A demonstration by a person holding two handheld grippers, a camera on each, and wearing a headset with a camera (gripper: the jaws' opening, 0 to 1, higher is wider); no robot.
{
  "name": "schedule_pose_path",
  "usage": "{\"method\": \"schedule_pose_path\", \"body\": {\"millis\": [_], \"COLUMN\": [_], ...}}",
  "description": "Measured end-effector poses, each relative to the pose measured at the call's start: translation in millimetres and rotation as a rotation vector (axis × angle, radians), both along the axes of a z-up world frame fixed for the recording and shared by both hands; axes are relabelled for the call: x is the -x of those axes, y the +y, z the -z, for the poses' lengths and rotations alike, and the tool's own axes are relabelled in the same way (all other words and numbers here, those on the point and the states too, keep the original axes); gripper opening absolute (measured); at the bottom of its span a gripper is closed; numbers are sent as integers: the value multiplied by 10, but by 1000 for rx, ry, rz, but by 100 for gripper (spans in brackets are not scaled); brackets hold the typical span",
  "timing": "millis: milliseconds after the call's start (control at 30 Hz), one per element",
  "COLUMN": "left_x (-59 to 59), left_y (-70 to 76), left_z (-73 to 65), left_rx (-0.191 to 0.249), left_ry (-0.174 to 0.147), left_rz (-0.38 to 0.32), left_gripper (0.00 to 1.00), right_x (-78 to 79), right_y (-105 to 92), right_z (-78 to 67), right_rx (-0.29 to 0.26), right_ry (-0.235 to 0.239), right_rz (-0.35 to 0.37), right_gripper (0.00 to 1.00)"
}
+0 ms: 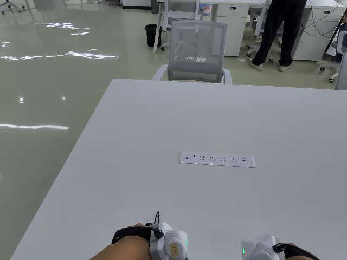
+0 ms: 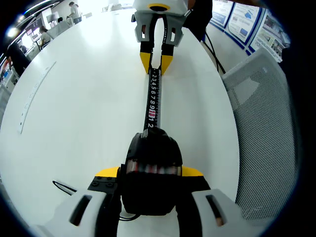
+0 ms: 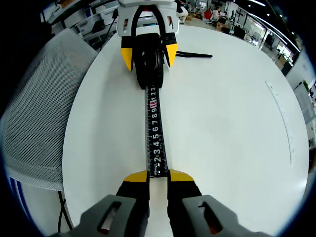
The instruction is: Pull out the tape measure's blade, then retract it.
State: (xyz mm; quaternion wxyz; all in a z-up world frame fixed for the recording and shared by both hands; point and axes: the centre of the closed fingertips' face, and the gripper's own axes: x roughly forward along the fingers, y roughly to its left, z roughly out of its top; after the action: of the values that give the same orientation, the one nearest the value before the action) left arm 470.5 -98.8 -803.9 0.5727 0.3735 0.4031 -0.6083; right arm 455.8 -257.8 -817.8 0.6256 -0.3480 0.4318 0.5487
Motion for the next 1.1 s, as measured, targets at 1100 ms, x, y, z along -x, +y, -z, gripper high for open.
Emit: {"method": "schedule_pose_path", "body": {"millis": [1100], "left_x": [-18], "left_y": [13], "left_z": [2], "left_rx": [-1], "left_ry": [-8], "left_rz": [-9], "left_gripper": [39], "right_x": [39], "right_y": [-275], "right_z": [-8], "right_rx": [35], "right_ry": [-5], "right_rz": [-1], "right_gripper": [11]}}
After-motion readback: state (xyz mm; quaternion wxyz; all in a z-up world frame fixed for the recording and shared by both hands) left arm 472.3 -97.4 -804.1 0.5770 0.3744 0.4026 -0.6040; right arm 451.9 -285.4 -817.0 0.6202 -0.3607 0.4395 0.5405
